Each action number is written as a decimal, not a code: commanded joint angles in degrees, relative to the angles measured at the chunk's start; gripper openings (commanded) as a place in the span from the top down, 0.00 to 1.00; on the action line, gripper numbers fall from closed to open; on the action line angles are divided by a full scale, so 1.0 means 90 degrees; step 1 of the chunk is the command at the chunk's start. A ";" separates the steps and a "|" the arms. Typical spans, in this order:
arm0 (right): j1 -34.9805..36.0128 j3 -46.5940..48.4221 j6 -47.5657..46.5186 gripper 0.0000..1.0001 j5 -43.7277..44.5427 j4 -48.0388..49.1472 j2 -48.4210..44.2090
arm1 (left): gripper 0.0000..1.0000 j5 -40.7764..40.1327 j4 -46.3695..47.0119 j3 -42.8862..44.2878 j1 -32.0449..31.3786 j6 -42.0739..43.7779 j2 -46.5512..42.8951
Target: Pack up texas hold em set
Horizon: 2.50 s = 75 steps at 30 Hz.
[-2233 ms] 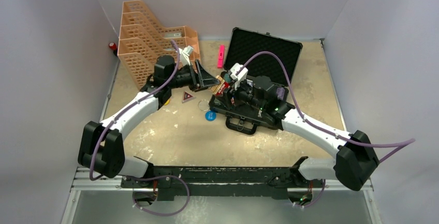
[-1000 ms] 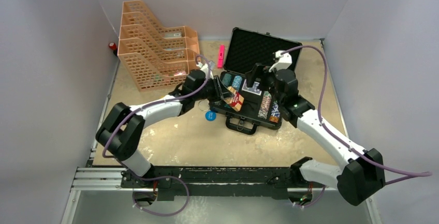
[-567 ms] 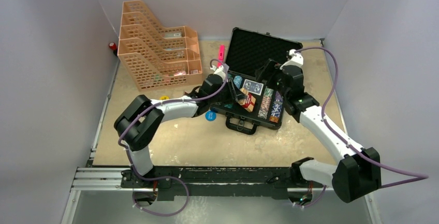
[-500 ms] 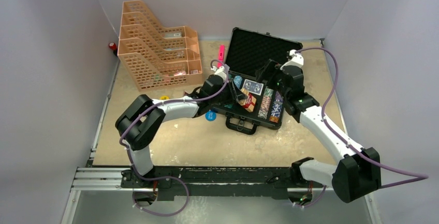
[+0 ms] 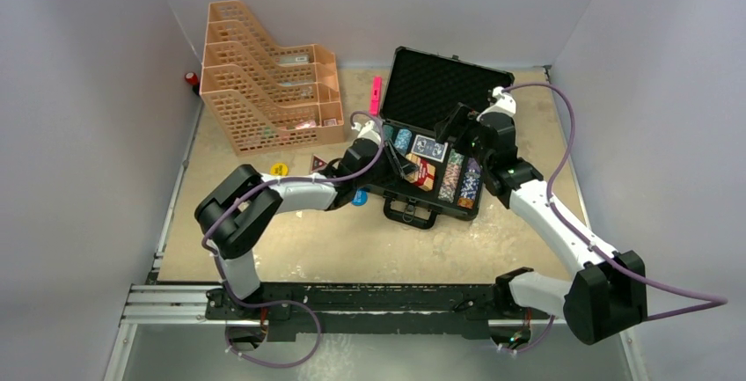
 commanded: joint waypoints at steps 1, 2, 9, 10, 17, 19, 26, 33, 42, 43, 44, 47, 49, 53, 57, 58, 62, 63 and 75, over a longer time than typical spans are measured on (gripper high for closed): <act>-0.0036 0.0021 0.0066 0.10 -0.0023 0.0093 -0.0005 | 1.00 -0.0009 0.0072 -0.0193 -0.0170 -0.0228 -0.0358; -0.0038 0.0031 0.0055 0.10 -0.0056 0.0091 0.0010 | 1.00 -0.0004 0.0088 -0.0205 -0.0176 -0.0195 -0.0397; -0.0046 0.0067 0.0077 0.10 -0.0092 0.0068 0.0003 | 1.00 0.0312 -0.0317 0.0095 -0.0188 0.0009 -0.0305; -0.0046 0.0065 0.0071 0.10 -0.0077 0.0060 -0.0006 | 1.00 0.0326 -0.0316 0.0088 -0.0189 -0.0007 -0.0305; -0.0055 0.0041 0.0091 0.10 -0.0088 0.0048 0.0006 | 1.00 0.0963 -0.0238 0.0517 -0.0199 0.0004 0.0290; -0.0056 0.0060 0.0087 0.10 -0.0091 0.0040 0.0021 | 1.00 0.1231 -0.0197 0.0770 -0.0199 0.0011 0.0553; -0.0056 0.0115 -0.0003 0.10 -0.0046 -0.0121 -0.0093 | 0.81 0.1096 -0.0810 0.0963 -0.0199 0.0435 0.0565; -0.0057 0.0096 -0.0010 0.10 -0.0078 -0.0102 -0.0115 | 0.62 0.0245 -0.2193 0.1183 -0.0196 0.1237 0.0226; -0.0066 0.0083 -0.0025 0.10 -0.0096 -0.0091 -0.0146 | 0.54 -0.0393 -0.3256 0.1662 -0.0199 0.1870 -0.0012; -0.0066 0.0070 -0.0029 0.10 -0.0091 -0.0101 -0.0156 | 0.53 -0.0464 -0.3338 0.1710 -0.0199 0.1931 -0.0022; -0.0066 0.0067 -0.0028 0.10 -0.0082 -0.0104 -0.0173 | 0.53 -0.0531 -0.3434 0.1767 -0.0196 0.1984 -0.0025; -0.0066 0.0051 -0.0043 0.10 -0.0071 -0.0115 -0.0201 | 0.52 -0.0695 -0.3645 0.1903 -0.0199 0.2106 -0.0030; -0.0066 0.0053 -0.0052 0.10 -0.0071 -0.0119 -0.0218 | 0.51 -0.0779 -0.3750 0.1954 -0.0197 0.2172 -0.0026; -0.0066 0.0027 -0.0083 0.09 -0.0080 -0.0102 -0.0250 | 0.49 -0.0883 -0.3906 0.2050 -0.0197 0.2298 -0.0049; -0.0074 0.0027 -0.0107 0.09 -0.0114 -0.0070 -0.0263 | 0.45 -0.0891 -0.4029 0.2155 -0.0191 0.2415 -0.0067; -0.0070 0.0027 -0.0111 0.09 -0.0119 -0.0068 -0.0261 | 0.44 -0.0901 -0.4049 0.2181 -0.0190 0.2437 -0.0065; -0.0075 0.0026 -0.0104 0.09 -0.0130 -0.0070 -0.0226 | 0.47 -0.0987 -0.4096 0.2219 -0.0189 0.2465 -0.0025; -0.0075 0.0019 -0.0112 0.09 -0.0135 -0.0079 -0.0214 | 0.51 -0.0987 -0.4112 0.2227 -0.0184 0.2465 0.0000; -0.0071 -0.0017 -0.0135 0.09 -0.0102 -0.0065 -0.0194 | 0.77 -0.0157 -0.3787 0.2406 -0.0177 0.2841 0.0495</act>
